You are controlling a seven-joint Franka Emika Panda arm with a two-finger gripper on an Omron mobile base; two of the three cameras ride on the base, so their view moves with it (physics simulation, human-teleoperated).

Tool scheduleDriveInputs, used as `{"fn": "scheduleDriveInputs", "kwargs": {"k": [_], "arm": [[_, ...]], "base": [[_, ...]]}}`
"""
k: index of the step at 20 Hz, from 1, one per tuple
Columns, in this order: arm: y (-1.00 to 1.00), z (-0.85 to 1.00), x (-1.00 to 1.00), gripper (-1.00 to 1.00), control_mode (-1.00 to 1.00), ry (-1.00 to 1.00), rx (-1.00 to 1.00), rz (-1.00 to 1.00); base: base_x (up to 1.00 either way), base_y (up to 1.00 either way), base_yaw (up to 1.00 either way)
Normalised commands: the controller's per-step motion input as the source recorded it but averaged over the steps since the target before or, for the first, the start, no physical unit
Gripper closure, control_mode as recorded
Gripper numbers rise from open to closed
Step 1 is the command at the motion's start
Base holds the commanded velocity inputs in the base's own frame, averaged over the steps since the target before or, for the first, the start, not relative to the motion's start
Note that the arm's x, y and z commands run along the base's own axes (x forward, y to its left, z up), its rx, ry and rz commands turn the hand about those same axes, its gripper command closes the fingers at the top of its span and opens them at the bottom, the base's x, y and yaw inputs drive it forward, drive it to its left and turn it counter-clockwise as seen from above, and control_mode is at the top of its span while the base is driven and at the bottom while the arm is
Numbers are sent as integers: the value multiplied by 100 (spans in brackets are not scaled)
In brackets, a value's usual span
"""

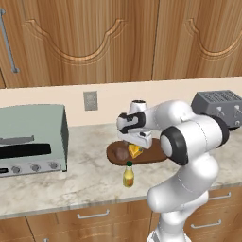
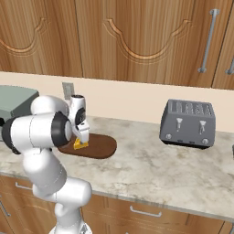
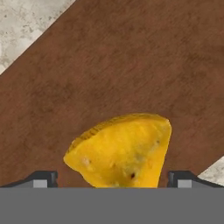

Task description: Retrieve the reheated potato from the microwave, then place the potato, cheese, and condiment on the cutting board.

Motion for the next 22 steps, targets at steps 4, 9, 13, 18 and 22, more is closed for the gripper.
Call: {"fn": "scheduleDriveInputs", "kwargs": {"k": [4, 9, 13, 18, 22], "arm": [[0, 22, -27, -100, -100, 0, -2, -3], [-7, 23, -35, -100, -100, 1, -1, 0], [-7, 10, -53, -100, -100, 2, 0, 0], [-4, 16, -54, -100, -100, 0, 0, 1], [5, 23, -52, -100, -100, -1, 0, 19]], "base": [[0, 0, 0], [0, 0, 0], [0, 0, 0], [0, 0, 0], [0, 0, 0]]}}
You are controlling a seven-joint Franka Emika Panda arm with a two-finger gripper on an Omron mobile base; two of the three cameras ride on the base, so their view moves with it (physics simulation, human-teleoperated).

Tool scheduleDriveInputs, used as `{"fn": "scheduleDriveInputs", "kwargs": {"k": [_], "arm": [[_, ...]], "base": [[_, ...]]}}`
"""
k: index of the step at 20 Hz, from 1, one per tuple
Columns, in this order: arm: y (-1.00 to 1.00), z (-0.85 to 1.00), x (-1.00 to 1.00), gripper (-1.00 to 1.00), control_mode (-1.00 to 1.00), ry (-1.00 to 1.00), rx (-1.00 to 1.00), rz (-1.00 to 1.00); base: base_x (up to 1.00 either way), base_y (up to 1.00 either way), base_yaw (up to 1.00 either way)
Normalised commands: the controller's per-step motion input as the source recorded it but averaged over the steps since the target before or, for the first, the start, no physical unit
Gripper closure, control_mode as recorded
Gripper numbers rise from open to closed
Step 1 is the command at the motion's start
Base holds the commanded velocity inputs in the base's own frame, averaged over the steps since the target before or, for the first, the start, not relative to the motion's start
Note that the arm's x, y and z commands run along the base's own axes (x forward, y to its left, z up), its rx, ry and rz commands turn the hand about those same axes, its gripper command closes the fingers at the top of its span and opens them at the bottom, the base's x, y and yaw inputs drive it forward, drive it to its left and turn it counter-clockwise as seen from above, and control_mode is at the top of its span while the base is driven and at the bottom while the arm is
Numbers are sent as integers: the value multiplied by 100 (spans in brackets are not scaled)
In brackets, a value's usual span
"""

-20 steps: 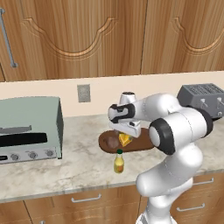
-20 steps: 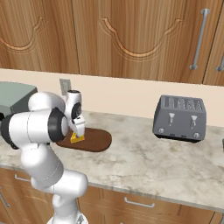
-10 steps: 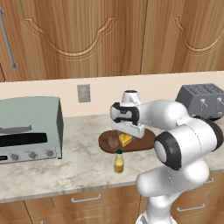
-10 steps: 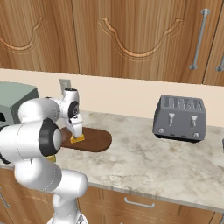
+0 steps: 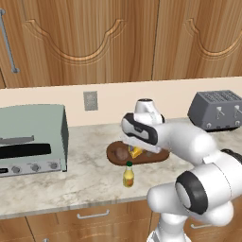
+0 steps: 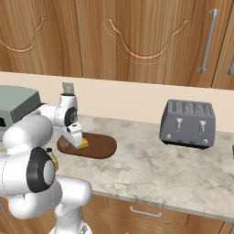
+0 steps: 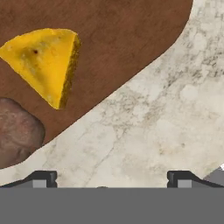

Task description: Retrieve the reheated potato from the microwave, then place the potato, cheese, and condiment on the cutting board.

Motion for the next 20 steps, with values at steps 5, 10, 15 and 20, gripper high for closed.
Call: {"fn": "scheduleDriveInputs", "kwargs": {"k": [5, 10, 15, 20], "arm": [[13, 21, -49, -100, -100, -3, 0, 26], [22, 24, -31, -100, -100, 0, 0, 27], [23, 11, -25, -100, -100, -1, 1, 29], [22, 1, -8, -100, -100, -12, 1, 24]], "base": [[0, 0, 0], [0, 0, 0], [0, 0, 0], [0, 0, 0]]}}
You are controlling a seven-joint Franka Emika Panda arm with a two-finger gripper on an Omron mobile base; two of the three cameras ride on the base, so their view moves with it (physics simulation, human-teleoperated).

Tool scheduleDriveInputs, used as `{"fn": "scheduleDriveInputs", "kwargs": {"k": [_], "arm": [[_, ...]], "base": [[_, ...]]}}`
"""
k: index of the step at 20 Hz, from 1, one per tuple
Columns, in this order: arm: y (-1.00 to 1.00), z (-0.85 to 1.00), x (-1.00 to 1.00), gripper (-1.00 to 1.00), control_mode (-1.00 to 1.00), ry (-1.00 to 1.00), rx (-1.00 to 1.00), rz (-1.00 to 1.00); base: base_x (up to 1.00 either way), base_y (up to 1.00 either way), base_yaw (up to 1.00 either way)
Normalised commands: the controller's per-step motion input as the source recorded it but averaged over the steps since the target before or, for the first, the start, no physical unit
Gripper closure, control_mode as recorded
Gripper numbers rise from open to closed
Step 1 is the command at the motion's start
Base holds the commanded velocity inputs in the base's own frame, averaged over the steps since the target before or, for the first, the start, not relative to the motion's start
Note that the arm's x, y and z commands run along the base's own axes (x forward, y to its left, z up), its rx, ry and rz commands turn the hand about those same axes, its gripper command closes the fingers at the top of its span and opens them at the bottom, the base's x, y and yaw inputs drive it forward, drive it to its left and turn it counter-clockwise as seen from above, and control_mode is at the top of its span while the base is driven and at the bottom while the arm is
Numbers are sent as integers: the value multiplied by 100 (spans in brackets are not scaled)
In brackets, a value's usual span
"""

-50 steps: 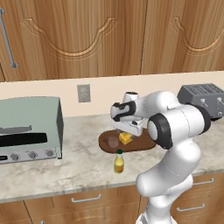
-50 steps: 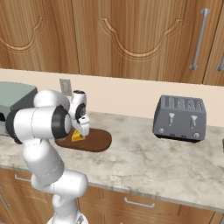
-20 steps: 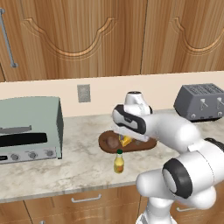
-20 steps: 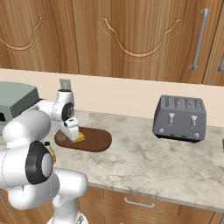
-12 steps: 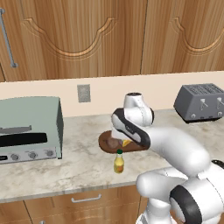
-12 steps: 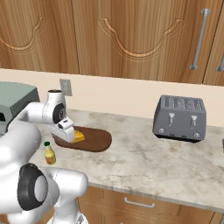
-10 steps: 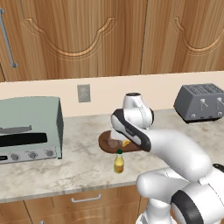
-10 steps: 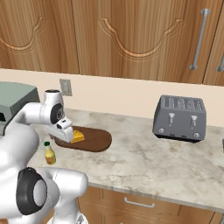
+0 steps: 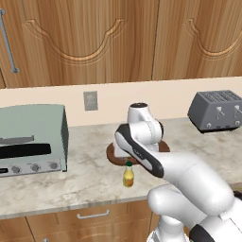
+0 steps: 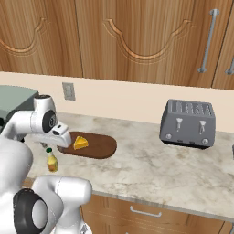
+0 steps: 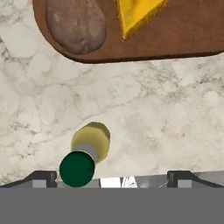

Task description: Retrieve the reheated potato from the microwave, then place the potato, cheese, and condiment on the cutting board.

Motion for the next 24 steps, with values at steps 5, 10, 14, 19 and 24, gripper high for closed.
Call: {"fn": "scheduleDriveInputs", "kwargs": {"k": [5, 10, 14, 19, 24], "arm": [[18, 0, 0, -100, -100, -25, 1, 17], [11, -1, 0, -100, -100, -9, 4, 4], [5, -1, 0, -100, -100, 0, 6, 0], [2, 0, 0, -100, -100, 0, 4, 0], [5, -8, 0, -100, -100, 0, 1, 0]], "base": [[0, 0, 0], [0, 0, 0], [0, 0, 0], [0, 0, 0], [0, 0, 0]]}}
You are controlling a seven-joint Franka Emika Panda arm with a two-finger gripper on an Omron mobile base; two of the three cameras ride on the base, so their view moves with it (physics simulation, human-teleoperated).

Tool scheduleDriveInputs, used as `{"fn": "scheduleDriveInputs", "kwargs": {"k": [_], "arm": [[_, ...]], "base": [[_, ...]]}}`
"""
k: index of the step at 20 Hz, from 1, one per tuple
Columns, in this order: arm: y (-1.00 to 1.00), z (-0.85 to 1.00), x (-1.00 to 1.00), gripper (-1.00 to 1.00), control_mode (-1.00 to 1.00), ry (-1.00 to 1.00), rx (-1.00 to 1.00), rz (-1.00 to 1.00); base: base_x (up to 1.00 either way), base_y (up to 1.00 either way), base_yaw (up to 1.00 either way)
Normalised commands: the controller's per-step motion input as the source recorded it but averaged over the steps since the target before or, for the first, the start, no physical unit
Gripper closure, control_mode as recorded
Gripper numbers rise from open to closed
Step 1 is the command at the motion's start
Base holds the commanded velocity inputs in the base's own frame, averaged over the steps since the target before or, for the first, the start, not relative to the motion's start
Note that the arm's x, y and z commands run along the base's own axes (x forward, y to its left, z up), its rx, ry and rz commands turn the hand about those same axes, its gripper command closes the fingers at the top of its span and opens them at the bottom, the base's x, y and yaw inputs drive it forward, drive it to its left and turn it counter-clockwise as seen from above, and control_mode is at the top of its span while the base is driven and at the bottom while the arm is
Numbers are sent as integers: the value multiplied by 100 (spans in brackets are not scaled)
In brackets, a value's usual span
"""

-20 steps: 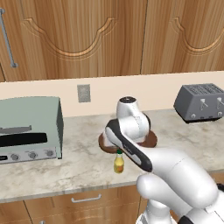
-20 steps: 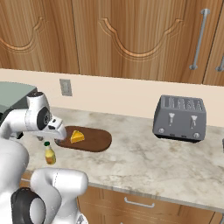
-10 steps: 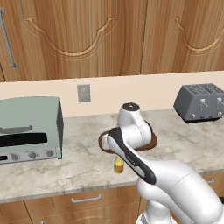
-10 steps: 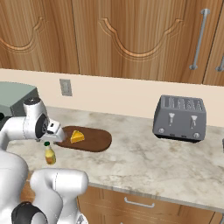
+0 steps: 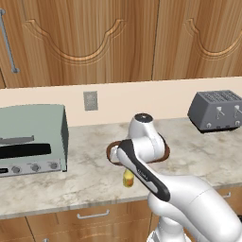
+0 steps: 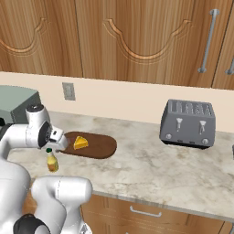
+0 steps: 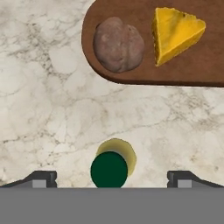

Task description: Retrieve the reheated potato from the microwave, then place the potato, cheese, and condiment on the cutting board.

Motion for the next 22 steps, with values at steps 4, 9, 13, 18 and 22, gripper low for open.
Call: {"fn": "scheduleDriveInputs", "kwargs": {"k": [4, 9, 13, 18, 22], "arm": [[8, -11, 0, -100, -100, 1, 0, 0], [5, -7, 3, -100, -100, 0, 0, 0], [0, -3, 1, -100, -100, 1, 0, 0], [0, -4, 1, -100, -100, 3, 0, 0], [0, -6, 2, -100, -100, 2, 0, 0]], "base": [[0, 0, 0], [0, 0, 0], [0, 0, 0], [0, 0, 0], [0, 0, 0]]}}
